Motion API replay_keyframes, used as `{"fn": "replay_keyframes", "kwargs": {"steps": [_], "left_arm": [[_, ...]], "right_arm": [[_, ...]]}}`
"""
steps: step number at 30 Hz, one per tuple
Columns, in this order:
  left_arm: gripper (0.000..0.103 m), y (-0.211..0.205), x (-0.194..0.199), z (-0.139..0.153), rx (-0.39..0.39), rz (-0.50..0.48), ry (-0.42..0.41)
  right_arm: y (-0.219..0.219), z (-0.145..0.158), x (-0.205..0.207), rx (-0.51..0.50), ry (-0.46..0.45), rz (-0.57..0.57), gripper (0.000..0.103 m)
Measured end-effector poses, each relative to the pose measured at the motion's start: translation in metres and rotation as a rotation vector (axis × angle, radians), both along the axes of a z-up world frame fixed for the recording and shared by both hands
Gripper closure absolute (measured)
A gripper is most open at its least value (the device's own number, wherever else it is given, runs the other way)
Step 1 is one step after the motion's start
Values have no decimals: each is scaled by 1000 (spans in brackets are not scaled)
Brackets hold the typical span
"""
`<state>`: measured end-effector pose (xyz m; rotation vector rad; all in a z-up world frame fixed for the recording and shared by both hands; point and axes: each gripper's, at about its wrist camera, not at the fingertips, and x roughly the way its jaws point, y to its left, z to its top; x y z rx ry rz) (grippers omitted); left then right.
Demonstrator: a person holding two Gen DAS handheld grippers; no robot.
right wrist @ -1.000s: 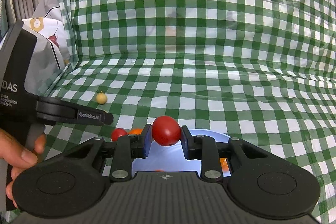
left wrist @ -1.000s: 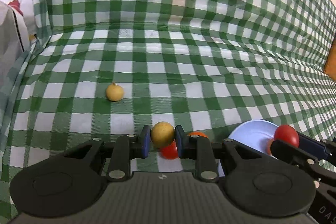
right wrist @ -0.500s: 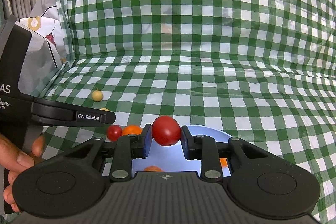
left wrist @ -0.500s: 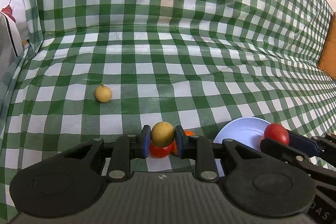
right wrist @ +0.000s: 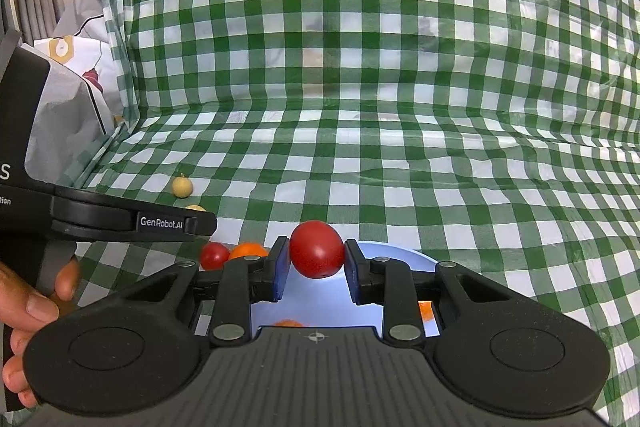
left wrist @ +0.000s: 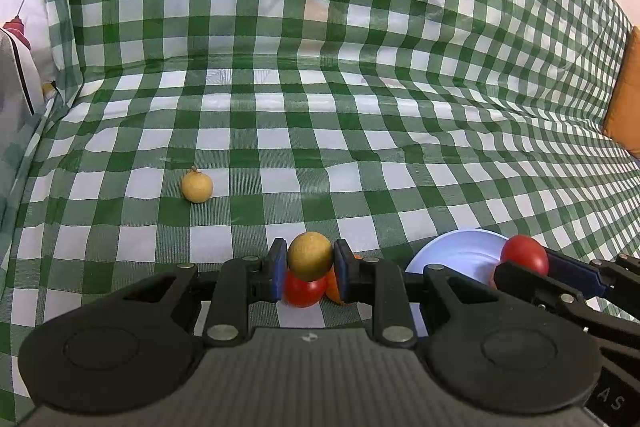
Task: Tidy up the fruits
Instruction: 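Carry the yellow fruit in the left tool while the right tool carries the tomato over the plate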
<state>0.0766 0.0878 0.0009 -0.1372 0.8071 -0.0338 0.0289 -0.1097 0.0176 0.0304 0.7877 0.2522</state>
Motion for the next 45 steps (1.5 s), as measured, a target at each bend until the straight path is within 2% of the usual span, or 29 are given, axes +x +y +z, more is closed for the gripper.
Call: {"fn": "replay_keyframes", "kwargs": {"steps": [15,23,29,36,45], "left_arm": [[76,0,-4,2,-9,14,-12],[76,-1,-10,4,-18,27,-18],[76,-6,-14,5,-38,-5,-39],[76,-21,-19,7,-21,-67,-70],[76,-31,-13,6,-24,-86,-73]], "right_arm": [[-3,2,-4,-8,-25,-58,73],[-30,5,1,-26,-34,-174,73],[-45,4,1,-20,-22,-226,73],[-44,2,0,-28,-11,-211,73],[-46,0,1,-39,3,-208,73]]}}
